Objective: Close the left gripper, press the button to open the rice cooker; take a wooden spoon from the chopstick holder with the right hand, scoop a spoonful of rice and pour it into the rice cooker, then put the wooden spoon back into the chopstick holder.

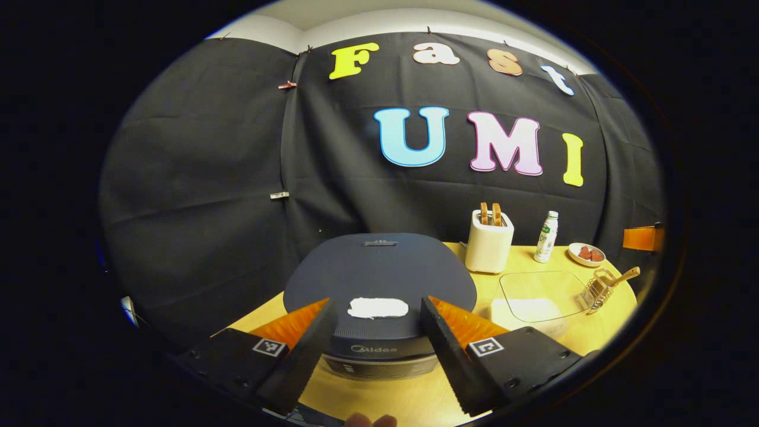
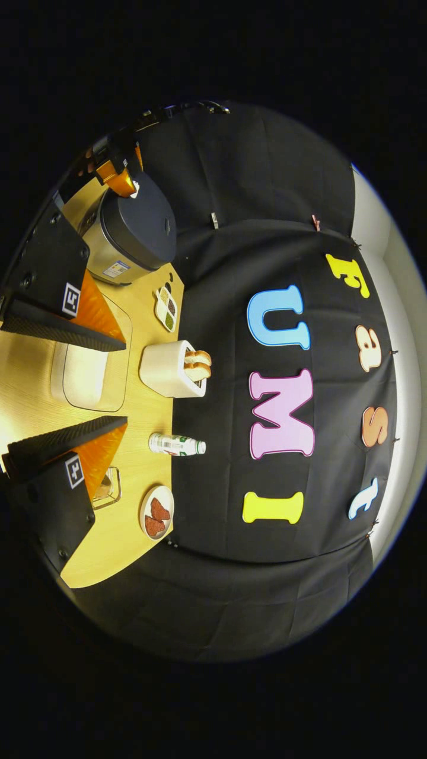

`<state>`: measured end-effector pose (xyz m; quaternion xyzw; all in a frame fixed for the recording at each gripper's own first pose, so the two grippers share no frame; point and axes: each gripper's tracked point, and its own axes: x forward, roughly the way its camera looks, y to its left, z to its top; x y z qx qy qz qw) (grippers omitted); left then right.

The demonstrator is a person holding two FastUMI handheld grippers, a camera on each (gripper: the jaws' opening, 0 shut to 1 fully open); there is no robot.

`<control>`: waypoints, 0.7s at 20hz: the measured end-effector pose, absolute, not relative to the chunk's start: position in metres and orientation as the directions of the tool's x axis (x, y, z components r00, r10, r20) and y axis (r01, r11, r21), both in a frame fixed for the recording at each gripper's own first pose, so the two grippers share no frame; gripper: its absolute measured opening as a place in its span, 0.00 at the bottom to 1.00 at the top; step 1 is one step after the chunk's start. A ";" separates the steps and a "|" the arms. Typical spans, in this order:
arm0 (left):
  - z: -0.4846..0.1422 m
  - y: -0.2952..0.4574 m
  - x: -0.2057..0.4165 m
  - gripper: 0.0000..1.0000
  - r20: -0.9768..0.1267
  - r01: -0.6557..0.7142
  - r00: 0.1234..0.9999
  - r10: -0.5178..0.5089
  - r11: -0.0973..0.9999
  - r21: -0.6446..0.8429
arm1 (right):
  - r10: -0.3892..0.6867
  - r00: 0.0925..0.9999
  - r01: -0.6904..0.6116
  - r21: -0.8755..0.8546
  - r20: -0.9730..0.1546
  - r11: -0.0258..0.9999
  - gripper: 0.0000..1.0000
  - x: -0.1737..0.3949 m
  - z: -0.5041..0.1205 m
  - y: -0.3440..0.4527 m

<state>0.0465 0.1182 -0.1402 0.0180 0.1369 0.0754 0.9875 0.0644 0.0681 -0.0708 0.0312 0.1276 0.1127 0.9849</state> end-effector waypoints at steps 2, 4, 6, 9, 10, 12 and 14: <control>-0.141 0.113 0.054 0.95 -0.280 -0.138 0.949 0.144 0.990 0.039 | 0.226 0.943 -0.209 0.095 -0.244 0.973 0.69 0.065 -0.069 0.066; -0.134 0.113 0.059 0.95 -0.273 -0.145 0.950 0.149 0.989 0.037 | 0.222 0.945 -0.204 0.098 -0.238 0.974 0.69 0.065 -0.066 0.063; -0.119 0.112 0.065 0.95 -0.244 -0.149 0.957 0.153 0.988 0.036 | 0.222 0.947 -0.205 0.098 -0.230 0.974 0.69 0.065 -0.062 0.062; -0.086 0.108 0.074 0.95 -0.186 -0.148 0.971 0.151 0.989 0.031 | 0.221 0.951 -0.204 0.099 -0.215 0.974 0.69 0.066 -0.055 0.059; -0.071 0.106 0.075 0.95 -0.157 -0.146 0.976 0.149 0.989 0.029 | 0.221 0.953 -0.204 0.102 -0.208 0.974 0.69 0.067 -0.052 0.058; -0.040 0.102 0.077 0.95 -0.093 -0.144 0.985 0.147 0.989 0.038 | 0.218 0.956 -0.201 0.105 -0.194 0.974 0.69 0.066 -0.046 0.054; -0.012 0.095 0.077 0.95 -0.036 -0.139 0.989 0.141 0.989 0.051 | 0.216 0.960 -0.200 0.103 -0.179 0.974 0.69 0.066 -0.039 0.050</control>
